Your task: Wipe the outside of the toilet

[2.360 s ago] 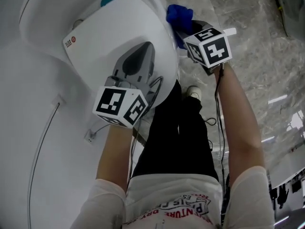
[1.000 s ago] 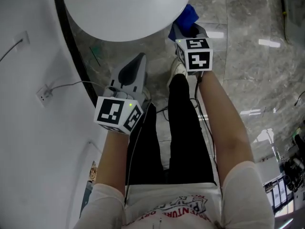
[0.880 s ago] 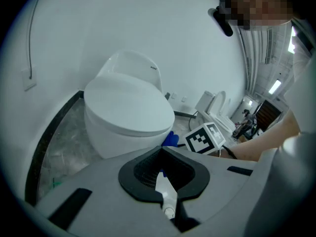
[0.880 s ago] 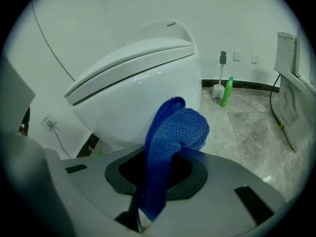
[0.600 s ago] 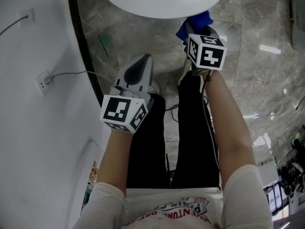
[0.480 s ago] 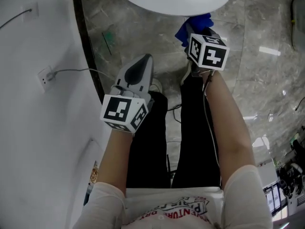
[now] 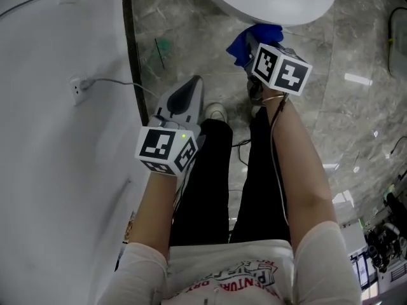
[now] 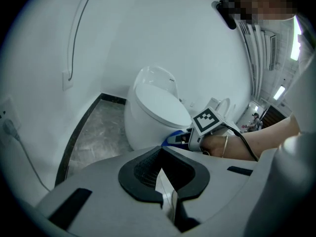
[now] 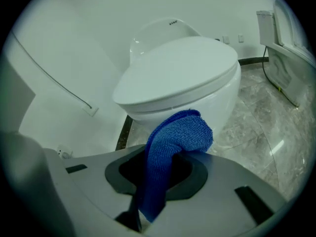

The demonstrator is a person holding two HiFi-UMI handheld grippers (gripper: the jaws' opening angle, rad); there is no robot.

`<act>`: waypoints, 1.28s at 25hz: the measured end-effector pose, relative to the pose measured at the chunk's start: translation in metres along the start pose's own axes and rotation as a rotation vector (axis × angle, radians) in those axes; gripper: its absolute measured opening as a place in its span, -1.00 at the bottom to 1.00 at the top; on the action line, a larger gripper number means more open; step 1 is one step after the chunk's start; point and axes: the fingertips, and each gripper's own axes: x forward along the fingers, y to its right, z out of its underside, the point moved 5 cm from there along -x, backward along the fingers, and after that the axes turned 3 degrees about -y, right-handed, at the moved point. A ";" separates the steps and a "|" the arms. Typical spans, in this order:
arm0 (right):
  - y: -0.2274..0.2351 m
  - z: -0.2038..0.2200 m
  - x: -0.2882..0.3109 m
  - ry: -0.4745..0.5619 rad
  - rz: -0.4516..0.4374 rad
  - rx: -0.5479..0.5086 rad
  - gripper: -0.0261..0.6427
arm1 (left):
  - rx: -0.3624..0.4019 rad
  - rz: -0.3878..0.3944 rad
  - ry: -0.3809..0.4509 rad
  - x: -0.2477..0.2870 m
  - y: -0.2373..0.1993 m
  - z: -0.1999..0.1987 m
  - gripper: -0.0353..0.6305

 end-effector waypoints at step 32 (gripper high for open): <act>-0.126 -0.178 -0.491 0.399 -0.086 -0.450 -0.70 | 0.198 -0.026 0.399 -0.230 0.244 -0.334 -0.88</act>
